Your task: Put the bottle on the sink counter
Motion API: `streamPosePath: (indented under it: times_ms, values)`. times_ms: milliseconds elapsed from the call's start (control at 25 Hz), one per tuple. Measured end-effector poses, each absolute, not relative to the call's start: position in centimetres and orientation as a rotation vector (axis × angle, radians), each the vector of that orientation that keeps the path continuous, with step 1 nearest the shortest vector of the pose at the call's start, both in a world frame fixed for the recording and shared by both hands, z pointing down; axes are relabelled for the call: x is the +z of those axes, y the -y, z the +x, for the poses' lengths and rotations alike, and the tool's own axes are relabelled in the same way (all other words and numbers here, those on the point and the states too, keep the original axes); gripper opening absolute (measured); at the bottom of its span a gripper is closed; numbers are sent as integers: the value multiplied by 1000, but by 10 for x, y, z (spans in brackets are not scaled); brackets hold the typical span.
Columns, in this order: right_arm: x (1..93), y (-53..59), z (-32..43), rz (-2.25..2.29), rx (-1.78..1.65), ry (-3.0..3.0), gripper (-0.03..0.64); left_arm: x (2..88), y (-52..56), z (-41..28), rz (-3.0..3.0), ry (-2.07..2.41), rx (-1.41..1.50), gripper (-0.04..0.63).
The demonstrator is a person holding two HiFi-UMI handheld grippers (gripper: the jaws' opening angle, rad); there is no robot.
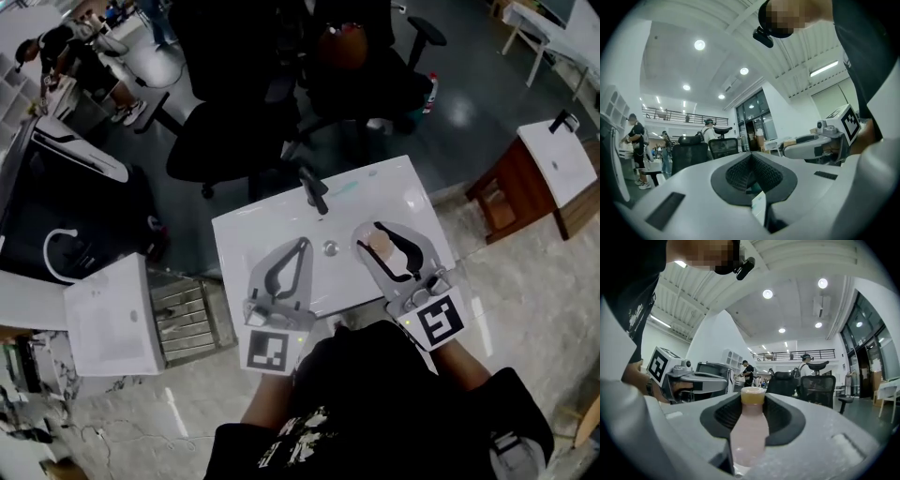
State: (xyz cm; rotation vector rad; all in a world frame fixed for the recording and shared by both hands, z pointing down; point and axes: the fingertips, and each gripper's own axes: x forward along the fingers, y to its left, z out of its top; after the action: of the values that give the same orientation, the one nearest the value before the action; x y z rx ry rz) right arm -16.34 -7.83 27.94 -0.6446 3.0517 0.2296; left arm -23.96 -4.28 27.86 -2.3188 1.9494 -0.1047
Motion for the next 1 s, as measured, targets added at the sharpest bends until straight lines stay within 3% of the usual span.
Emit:
streamPosePath:
  times_ms: [600, 1000]
  values:
    - [324, 149, -98, -1243, 139, -3001, 135, 326, 149, -176, -2669, -1518, -44, 14]
    - [356, 206, -78, -1277, 97, -2989, 135, 365, 198, -163, -2700, -1556, -120, 14]
